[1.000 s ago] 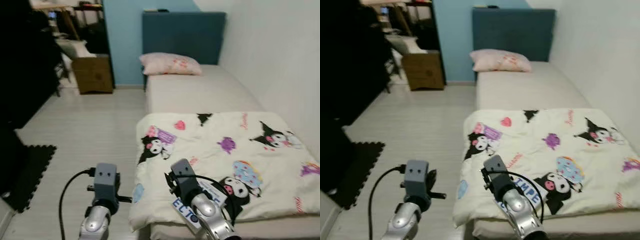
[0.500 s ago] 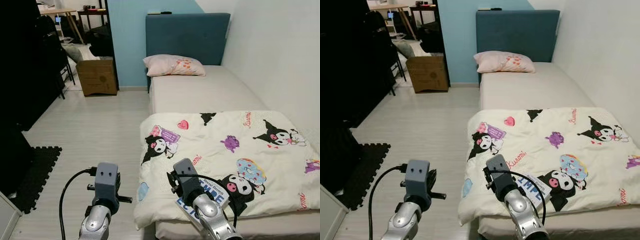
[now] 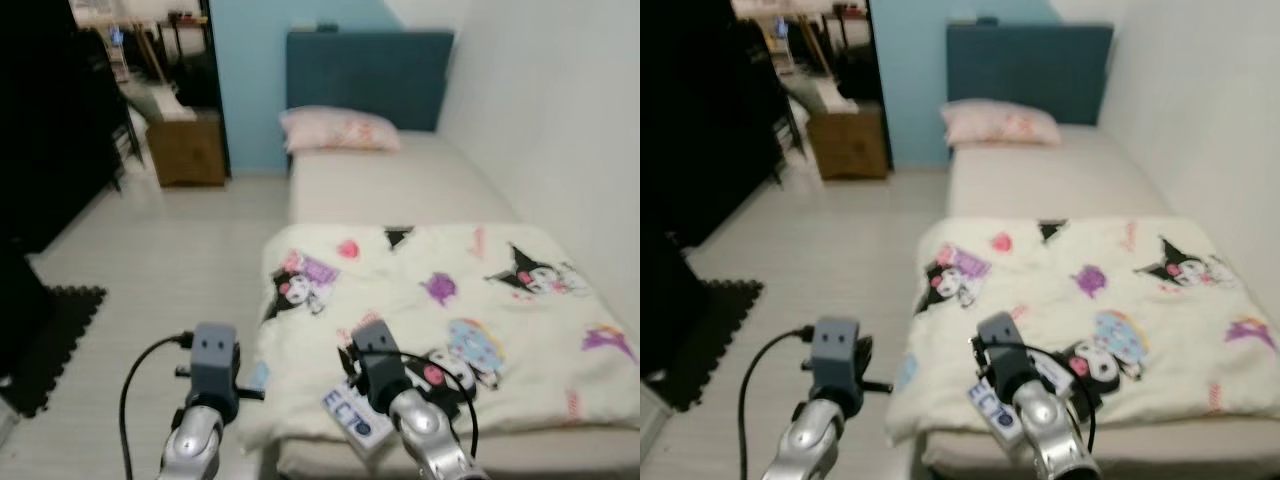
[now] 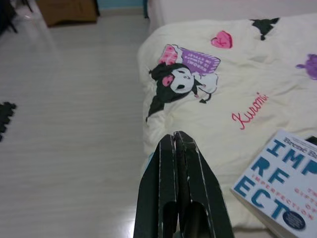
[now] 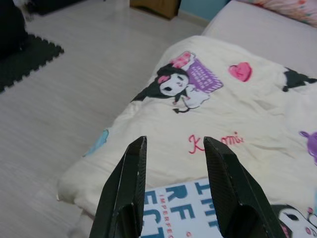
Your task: Clean up the room
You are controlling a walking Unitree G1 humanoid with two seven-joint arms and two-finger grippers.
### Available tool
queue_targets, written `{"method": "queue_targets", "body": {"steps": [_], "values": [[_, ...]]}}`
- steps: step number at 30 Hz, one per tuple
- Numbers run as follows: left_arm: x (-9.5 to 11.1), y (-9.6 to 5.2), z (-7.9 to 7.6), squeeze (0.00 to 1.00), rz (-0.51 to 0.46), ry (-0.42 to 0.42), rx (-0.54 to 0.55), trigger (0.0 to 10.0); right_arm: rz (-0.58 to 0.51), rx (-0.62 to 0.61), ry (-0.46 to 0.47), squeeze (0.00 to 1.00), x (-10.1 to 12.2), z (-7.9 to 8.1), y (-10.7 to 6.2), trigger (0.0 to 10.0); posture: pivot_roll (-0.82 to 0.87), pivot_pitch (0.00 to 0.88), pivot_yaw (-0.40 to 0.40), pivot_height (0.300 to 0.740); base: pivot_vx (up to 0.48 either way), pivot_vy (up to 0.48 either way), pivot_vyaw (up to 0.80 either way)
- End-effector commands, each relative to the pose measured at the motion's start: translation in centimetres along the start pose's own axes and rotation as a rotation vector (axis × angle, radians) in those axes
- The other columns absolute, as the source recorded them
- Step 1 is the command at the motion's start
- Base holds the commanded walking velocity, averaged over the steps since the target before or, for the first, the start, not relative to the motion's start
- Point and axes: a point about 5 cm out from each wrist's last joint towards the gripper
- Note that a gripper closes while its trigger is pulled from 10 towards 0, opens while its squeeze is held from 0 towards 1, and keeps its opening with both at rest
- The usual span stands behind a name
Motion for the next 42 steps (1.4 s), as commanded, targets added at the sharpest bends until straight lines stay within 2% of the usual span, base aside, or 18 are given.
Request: {"method": "queue_targets", "body": {"steps": [1, 11, 13, 16, 21, 31, 34, 38, 42], "values": [[-0.5, -0.2, -0.1, 0.00, 0.021, 0.006, 0.000, 10.0, 0.008, -0.008, 0.004, 0.00, -0.2, -0.4, -0.2, 10.0, -0.05, 0.000, -0.023, 0.740, 0.000, -0.390, 0.00], [-0.5, -0.2, -0.1, 0.00, 0.018, 0.000, 0.012, 10.0, 0.008, -0.005, 0.004, 0.00, -0.2, -0.5, -0.2, 10.0, -0.05, 0.000, -0.030, 0.740, 0.000, -0.392, 0.00], [-0.7, -0.2, 0.3, 0.00, 0.038, -0.056, 0.037, 10.0, 0.008, -0.003, 0.004, 0.00, -0.2, -0.4, -0.2, 10.0, -0.05, 0.000, -0.033, 0.740, 0.000, 0.000, 0.00], [-0.7, -0.1, 0.7, 0.00, 0.044, -0.064, 0.047, 10.0, 0.008, -0.002, 0.004, 0.00, -0.1, -0.4, -0.2, 10.0, -0.05, 0.000, -0.033, 0.740, 0.000, 0.480, 0.00], [-0.4, -0.1, 1.0, 0.00, 0.027, -0.057, 0.048, 10.0, 0.007, -0.002, 0.008, 0.00, -0.1, -0.3, -0.2, 10.0, -0.05, 0.000, -0.030, 0.740, 0.000, 0.480, 0.00], [0.1, 0.1, 1.1, 0.00, 0.006, -0.002, 0.029, 10.0, 0.010, -0.011, 0.018, 0.00, 0.0, -0.2, -0.1, 10.0, -0.05, 0.000, -0.025, 0.740, 0.000, 0.000, 0.00], [0.3, 0.3, 0.9, 0.00, 0.000, 0.018, 0.007, 10.0, 0.027, -0.076, 0.062, 0.00, -0.1, -1.0, 0.0, 10.0, -0.05, 0.000, -0.022, 0.740, 0.000, 0.000, 0.00], [0.3, 0.4, 0.9, 0.00, 0.002, 0.020, 0.005, 10.0, 0.029, -0.092, 0.074, 0.00, -0.1, -1.2, 0.0, 10.0, -0.05, 0.000, -0.021, 0.740, 0.000, 0.000, 0.00], [-0.1, 0.6, 1.2, 0.00, 0.048, 0.046, 0.032, 10.0, 0.038, -0.107, 0.089, 0.00, 0.2, -1.6, 0.3, 10.0, -0.05, 0.001, -0.022, 0.740, 0.000, 0.000, 0.00]]}}
Point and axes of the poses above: a point about 5 cm out from each wrist's last joint towards the gripper, its own y axis pointing out of the wrist towards the gripper, its own x axis along the axis of the wrist's last joint, z = x × y, and after that the axes turned 7 degrees about -y, right-handed
